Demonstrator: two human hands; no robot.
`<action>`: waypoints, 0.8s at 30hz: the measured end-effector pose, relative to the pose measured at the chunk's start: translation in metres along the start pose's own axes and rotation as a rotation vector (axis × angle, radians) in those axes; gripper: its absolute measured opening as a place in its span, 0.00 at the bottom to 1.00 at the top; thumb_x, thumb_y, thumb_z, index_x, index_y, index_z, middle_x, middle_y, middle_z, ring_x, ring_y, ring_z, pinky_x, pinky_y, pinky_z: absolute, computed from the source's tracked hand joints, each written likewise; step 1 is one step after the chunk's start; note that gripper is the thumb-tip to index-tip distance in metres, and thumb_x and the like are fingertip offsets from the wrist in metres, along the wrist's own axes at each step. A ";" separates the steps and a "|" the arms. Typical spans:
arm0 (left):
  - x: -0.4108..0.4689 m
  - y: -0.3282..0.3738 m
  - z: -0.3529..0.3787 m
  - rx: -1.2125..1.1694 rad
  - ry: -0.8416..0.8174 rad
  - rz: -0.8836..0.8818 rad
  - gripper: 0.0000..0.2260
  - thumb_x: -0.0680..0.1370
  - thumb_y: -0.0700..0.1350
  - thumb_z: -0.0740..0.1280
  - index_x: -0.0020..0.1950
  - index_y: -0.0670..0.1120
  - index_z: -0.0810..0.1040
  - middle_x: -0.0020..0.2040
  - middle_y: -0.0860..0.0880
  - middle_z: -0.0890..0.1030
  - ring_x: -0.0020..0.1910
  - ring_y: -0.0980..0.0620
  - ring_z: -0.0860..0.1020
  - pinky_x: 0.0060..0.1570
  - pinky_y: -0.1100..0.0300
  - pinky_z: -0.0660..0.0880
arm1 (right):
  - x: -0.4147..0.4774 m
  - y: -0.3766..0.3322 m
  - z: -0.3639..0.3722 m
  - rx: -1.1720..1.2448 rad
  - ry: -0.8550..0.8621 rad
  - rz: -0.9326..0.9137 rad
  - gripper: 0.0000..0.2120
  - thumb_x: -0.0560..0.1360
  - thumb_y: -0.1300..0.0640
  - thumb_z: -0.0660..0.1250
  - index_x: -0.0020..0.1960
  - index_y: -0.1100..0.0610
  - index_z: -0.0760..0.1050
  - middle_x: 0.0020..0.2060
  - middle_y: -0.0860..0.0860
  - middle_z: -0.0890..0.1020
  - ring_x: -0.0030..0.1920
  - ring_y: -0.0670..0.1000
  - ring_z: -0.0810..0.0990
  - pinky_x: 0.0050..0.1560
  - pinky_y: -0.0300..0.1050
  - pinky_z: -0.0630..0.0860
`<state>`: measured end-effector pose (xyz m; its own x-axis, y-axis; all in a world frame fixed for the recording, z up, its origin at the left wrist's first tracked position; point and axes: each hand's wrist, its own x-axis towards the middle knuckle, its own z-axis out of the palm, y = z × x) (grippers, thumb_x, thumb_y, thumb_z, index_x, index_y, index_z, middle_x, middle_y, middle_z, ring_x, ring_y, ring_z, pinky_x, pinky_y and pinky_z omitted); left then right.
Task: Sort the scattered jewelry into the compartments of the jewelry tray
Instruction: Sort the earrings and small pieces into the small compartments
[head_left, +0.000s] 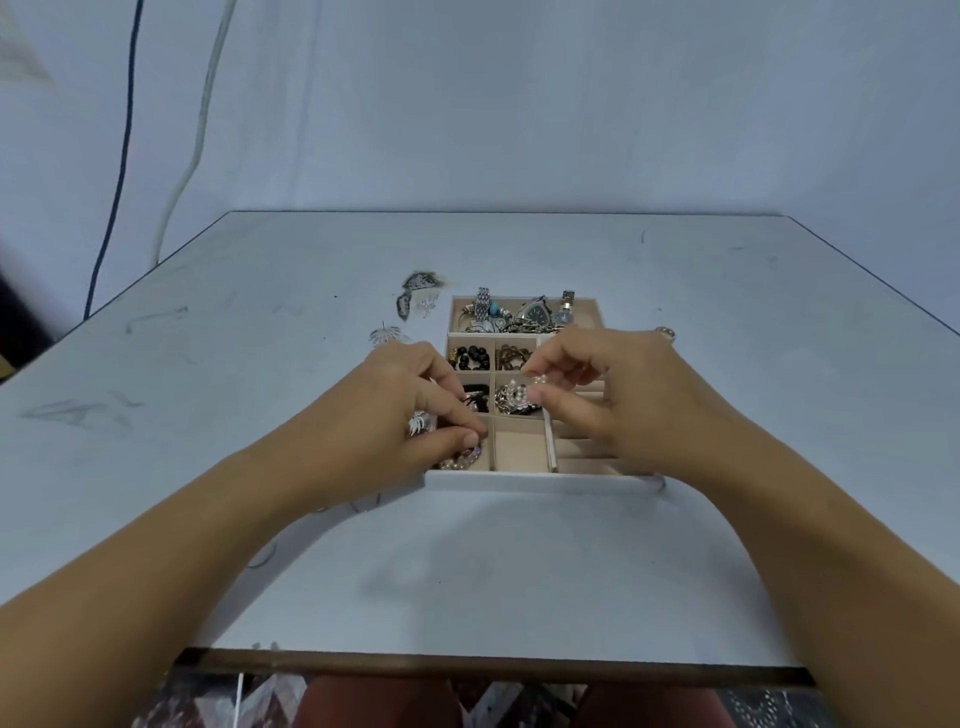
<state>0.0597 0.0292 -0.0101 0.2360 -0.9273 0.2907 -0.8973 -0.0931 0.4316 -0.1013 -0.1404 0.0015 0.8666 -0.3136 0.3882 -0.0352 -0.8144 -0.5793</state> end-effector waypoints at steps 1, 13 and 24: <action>0.000 -0.001 -0.001 0.021 -0.003 0.006 0.06 0.73 0.58 0.69 0.48 0.62 0.83 0.49 0.61 0.74 0.54 0.60 0.69 0.51 0.71 0.63 | 0.000 0.000 0.001 0.003 -0.006 0.001 0.05 0.73 0.53 0.71 0.48 0.46 0.79 0.36 0.41 0.80 0.42 0.42 0.78 0.47 0.39 0.76; -0.023 -0.045 -0.028 0.180 0.101 -0.066 0.21 0.75 0.64 0.58 0.64 0.59 0.75 0.63 0.59 0.73 0.62 0.62 0.69 0.42 0.71 0.69 | 0.003 -0.026 0.022 0.064 -0.096 -0.048 0.07 0.73 0.57 0.70 0.47 0.48 0.74 0.38 0.44 0.79 0.42 0.46 0.78 0.43 0.40 0.76; -0.036 -0.058 -0.014 0.139 -0.040 -0.138 0.29 0.71 0.71 0.57 0.68 0.60 0.69 0.68 0.58 0.69 0.67 0.60 0.68 0.67 0.59 0.65 | 0.001 -0.028 0.032 0.042 -0.197 -0.025 0.03 0.75 0.56 0.68 0.49 0.52 0.77 0.38 0.45 0.80 0.41 0.44 0.76 0.39 0.33 0.70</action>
<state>0.1082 0.0731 -0.0341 0.3476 -0.9157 0.2017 -0.9010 -0.2665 0.3423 -0.0839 -0.1025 -0.0051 0.9477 -0.1887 0.2572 0.0045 -0.7985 -0.6020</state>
